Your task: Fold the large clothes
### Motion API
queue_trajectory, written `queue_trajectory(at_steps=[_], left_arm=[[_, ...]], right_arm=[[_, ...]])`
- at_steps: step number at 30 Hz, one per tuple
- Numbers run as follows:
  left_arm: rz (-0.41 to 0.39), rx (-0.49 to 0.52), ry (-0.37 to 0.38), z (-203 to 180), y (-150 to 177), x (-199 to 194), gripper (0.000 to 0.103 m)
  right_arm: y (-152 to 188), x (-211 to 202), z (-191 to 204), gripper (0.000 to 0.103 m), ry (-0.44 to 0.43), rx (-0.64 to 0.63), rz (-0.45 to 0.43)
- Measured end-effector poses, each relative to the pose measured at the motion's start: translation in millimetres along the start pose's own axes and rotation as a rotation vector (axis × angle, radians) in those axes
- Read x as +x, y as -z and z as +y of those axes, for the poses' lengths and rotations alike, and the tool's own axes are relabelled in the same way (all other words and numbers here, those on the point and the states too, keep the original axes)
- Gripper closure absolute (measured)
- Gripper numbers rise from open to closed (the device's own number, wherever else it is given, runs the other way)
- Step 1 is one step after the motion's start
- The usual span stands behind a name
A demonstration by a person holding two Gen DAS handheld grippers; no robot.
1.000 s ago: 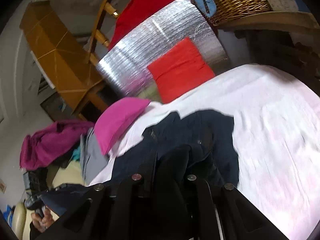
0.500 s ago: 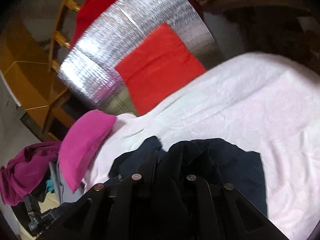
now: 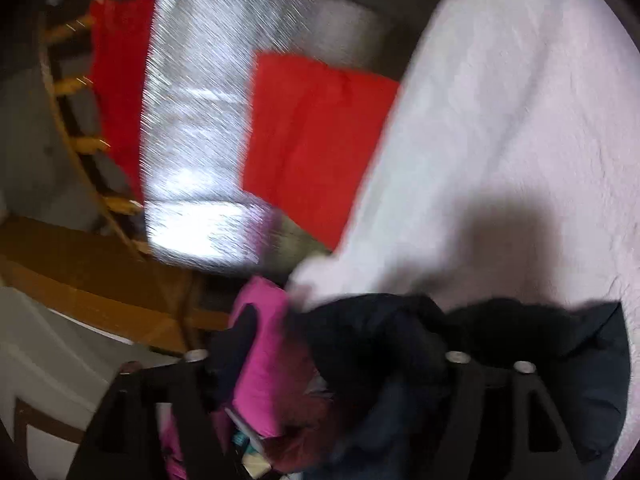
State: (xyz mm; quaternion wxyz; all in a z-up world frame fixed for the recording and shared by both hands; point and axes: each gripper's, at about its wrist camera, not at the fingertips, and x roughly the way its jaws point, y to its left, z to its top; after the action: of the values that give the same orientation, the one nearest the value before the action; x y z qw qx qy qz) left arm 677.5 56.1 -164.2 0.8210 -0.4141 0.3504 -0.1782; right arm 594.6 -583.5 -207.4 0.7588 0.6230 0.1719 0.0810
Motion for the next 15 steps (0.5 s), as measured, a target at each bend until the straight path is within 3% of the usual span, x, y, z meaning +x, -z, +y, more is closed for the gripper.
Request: queue_trajectory(at_steps=[1, 4, 7, 11, 15], left_arm=[[-0.003, 0.022, -0.018, -5, 6, -12, 0.02], [-0.008, 0.114, -0.1, -18, 37, -41, 0.02], [0.001, 0.146, -0.202, -18, 86, -68, 0.02], [0.055, 0.069, -0.284, -6, 157, -86, 0.02], [0.054, 0.063, -0.351, 4, 199, -88, 0.02]], right_arm=[[0, -14, 5, 0.004, -0.035, -0.006, -0.032], [14, -51, 31, 0.004, 0.025, -0.141, -0.007], [39, -82, 34, 0.004, 0.072, -0.201, 0.042], [84, -130, 5, 0.004, 0.105, -0.159, 0.098], [125, -158, -29, 0.003, 0.12, -0.088, 0.136]])
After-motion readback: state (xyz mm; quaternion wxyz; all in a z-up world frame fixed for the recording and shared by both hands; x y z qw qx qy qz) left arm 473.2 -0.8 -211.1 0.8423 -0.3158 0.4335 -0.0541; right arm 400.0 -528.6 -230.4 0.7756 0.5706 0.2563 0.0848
